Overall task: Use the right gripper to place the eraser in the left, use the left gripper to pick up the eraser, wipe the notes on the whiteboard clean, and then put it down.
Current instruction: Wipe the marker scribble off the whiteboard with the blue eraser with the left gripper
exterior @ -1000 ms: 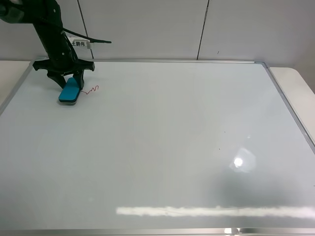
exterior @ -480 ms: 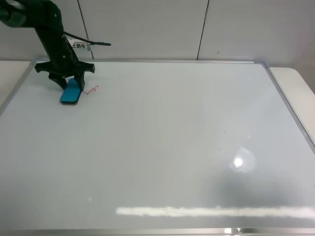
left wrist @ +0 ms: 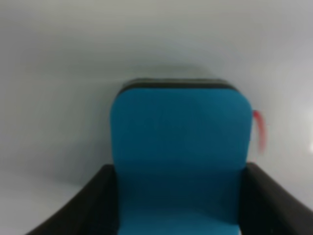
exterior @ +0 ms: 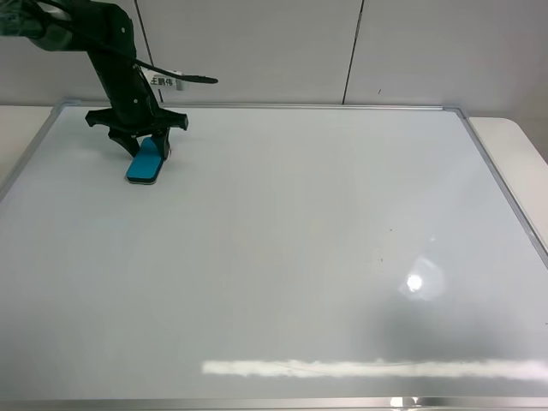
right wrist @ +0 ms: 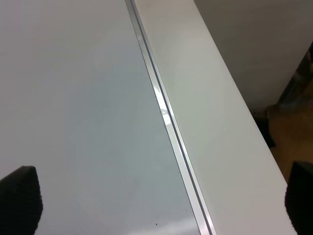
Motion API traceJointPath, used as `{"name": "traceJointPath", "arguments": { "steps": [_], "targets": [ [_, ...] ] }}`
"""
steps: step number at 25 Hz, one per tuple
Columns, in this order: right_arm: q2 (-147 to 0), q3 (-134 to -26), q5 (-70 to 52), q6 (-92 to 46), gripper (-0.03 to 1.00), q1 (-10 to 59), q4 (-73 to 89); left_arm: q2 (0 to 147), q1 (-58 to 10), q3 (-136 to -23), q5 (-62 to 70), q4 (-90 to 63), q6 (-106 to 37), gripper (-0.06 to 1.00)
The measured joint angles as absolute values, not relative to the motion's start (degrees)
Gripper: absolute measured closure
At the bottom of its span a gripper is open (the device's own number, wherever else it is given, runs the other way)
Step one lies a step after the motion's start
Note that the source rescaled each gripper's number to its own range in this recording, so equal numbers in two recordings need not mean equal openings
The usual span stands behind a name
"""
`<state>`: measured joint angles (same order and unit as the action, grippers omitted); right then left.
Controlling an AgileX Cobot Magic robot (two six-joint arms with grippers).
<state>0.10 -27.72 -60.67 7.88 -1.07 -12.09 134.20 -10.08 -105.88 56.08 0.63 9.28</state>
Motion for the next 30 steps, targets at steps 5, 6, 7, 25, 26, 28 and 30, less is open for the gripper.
{"name": "traceJointPath", "arguments": {
  "steps": [5,6,7,25,26,28,30],
  "targets": [
    [0.1,-27.7,-60.7,7.9,-0.03,-1.1,-12.1,134.2,-14.0,-105.9,56.1,0.6,9.6,0.93],
    [0.1,-27.7,-60.7,7.9,-0.03,-1.1,-12.1,134.3,-14.8,-105.9,56.1,0.6,9.7,0.93],
    [0.1,-27.7,-60.7,7.9,-0.03,-1.1,-12.1,134.4,-15.4,-105.9,56.1,0.6,9.7,0.93],
    [0.1,-27.7,-60.7,7.9,-0.03,-1.1,-12.1,134.5,-6.2,-106.2,56.7,3.2,8.6,0.93],
    [0.1,-27.7,-60.7,7.9,-0.03,-1.1,-12.1,134.5,-5.0,-106.3,56.7,3.3,8.3,0.93],
    [0.1,-27.7,-60.7,7.9,-0.03,-1.1,-12.1,134.5,-3.2,-106.3,56.9,3.3,7.9,0.93],
    [0.1,-27.7,-60.7,7.9,-0.03,-1.1,-12.1,134.5,-1.6,-106.3,57.2,3.3,7.7,0.93]
  ]
}}
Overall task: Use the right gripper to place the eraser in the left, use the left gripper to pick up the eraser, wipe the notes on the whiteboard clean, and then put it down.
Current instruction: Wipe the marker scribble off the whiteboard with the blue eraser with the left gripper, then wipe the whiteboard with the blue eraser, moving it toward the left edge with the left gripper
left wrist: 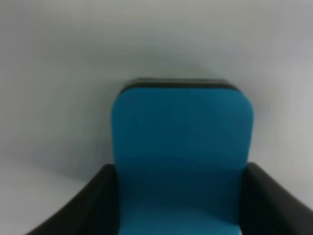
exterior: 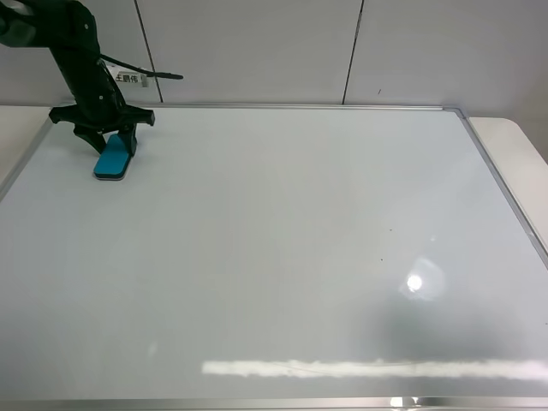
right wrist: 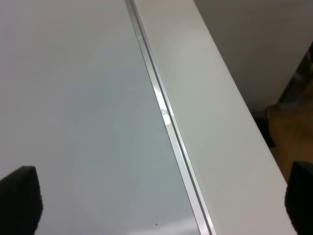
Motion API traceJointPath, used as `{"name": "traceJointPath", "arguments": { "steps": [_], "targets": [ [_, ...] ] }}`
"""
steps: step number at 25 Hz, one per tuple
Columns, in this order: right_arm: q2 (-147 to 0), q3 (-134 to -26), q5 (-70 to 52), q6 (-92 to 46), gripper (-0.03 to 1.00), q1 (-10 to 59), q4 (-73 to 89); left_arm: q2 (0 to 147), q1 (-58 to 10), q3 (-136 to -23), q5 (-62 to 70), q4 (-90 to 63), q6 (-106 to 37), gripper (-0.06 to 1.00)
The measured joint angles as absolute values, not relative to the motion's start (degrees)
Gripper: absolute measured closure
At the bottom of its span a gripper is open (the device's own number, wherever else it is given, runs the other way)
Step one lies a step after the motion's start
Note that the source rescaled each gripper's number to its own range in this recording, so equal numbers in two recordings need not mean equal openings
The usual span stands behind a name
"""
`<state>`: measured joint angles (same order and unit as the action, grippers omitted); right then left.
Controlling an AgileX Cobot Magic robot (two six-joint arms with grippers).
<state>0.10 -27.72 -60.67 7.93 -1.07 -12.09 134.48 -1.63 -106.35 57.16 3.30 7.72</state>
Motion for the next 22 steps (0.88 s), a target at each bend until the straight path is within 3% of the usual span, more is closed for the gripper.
{"name": "traceJointPath", "arguments": {
  "steps": [15,22],
  "targets": [
    [0.1,-27.7,-60.7,7.9,-0.03,-1.1,-12.1,133.1,-1.9,-106.2,60.3,3.9,7.0,0.93],
    [0.1,-27.7,-60.7,7.9,-0.03,-1.1,-12.1,126.8,-7.2,-105.8,68.0,4.0,6.9,0.93]
  ]
}}
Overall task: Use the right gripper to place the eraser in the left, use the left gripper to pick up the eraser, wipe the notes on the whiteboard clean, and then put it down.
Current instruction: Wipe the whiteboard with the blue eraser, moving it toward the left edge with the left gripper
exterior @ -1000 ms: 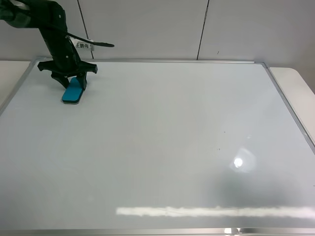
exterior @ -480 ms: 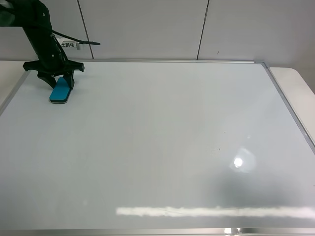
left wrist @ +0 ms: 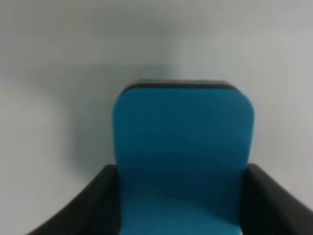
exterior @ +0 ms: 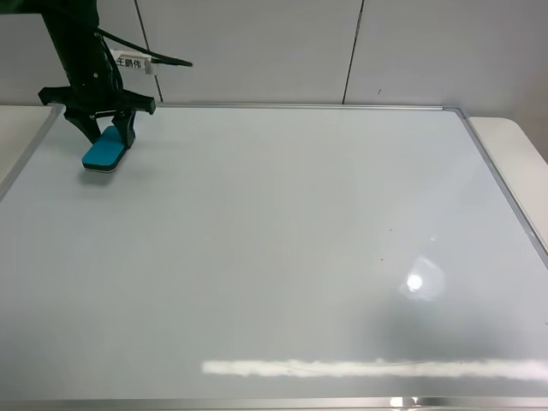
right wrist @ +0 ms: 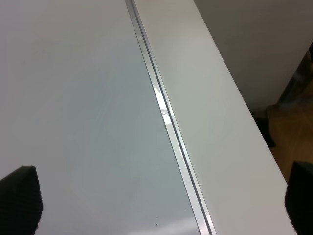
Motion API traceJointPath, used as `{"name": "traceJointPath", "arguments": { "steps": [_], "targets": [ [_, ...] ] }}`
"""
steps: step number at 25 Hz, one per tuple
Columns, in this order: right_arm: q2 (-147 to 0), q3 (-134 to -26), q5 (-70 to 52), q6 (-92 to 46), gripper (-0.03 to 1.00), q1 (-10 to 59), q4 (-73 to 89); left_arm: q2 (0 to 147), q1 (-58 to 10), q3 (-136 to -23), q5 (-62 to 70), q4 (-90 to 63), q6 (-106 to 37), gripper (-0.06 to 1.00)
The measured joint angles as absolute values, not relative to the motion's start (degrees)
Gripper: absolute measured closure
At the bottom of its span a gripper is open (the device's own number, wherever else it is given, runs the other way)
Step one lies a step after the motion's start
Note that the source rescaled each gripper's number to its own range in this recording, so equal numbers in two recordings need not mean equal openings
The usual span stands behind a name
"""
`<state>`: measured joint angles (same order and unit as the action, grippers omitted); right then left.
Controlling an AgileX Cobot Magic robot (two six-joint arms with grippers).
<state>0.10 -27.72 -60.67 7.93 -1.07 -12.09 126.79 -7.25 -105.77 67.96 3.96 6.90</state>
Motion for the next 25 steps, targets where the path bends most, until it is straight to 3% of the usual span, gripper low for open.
{"name": "traceJointPath", "arguments": {
  "steps": [11,19,25],
  "targets": [
    [0.1,-27.7,-60.7,7.9,-0.03,-1.1,-12.1,116.2,-18.2,-96.3,64.9,2.0,11.1,0.93],
    [0.1,-27.7,-60.7,7.9,-0.03,-1.1,-12.1,106.0,-18.2,-78.0,54.9,0.0,15.4,0.93],
    [0.1,-27.7,-60.7,7.9,-0.03,-1.1,-12.1,99.2,-14.0,-63.5,48.7,-0.5,17.1,0.93]
  ]
}}
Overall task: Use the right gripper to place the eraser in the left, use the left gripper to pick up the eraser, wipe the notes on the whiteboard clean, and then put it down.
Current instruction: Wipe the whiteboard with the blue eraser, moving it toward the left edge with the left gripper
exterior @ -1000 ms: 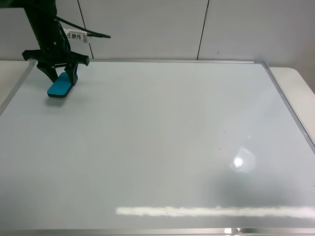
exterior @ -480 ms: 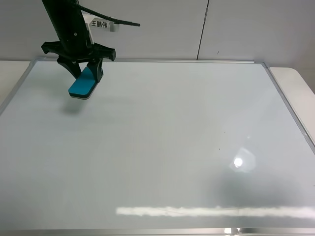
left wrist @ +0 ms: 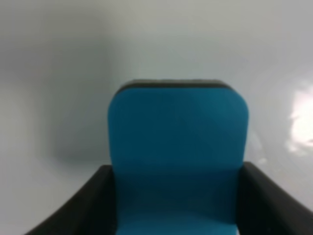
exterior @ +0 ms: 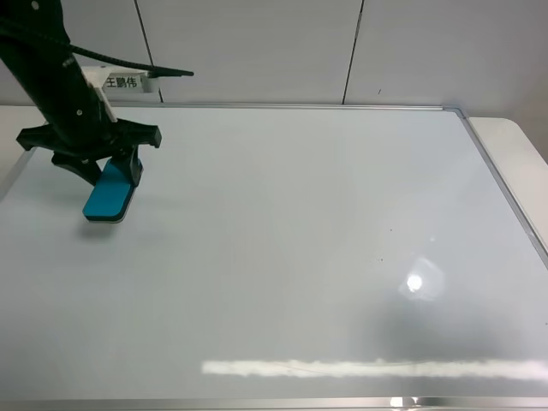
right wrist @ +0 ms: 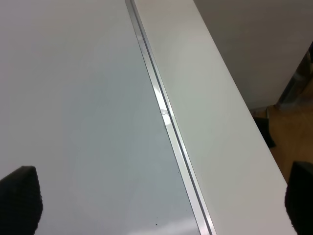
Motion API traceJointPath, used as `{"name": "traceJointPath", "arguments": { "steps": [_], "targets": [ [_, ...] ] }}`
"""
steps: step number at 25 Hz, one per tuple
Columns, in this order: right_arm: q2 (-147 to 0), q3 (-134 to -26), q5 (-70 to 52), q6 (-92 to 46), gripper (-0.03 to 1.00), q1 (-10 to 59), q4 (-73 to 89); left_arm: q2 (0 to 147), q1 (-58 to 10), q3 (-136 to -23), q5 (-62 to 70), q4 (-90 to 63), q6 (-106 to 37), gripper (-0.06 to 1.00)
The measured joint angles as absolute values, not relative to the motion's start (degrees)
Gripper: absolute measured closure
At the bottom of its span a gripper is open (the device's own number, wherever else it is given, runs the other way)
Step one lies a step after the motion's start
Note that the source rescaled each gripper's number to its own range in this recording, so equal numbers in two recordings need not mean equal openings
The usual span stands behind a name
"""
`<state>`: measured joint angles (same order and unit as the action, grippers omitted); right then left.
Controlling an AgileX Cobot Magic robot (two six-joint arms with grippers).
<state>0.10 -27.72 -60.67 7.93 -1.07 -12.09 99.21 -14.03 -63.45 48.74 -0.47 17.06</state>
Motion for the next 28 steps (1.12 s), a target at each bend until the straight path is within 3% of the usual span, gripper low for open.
{"name": "traceJointPath", "arguments": {
  "steps": [14,28],
  "targets": [
    [0.1,-27.7,-60.7,7.9,-0.03,-1.1,-12.1,91.9,-6.9,-41.3,34.0,0.0,14.6,0.93],
    [0.1,-27.7,-60.7,7.9,-0.03,-1.1,-12.1,91.8,-6.6,-36.2,24.6,0.6,13.7,0.93]
  ]
}}
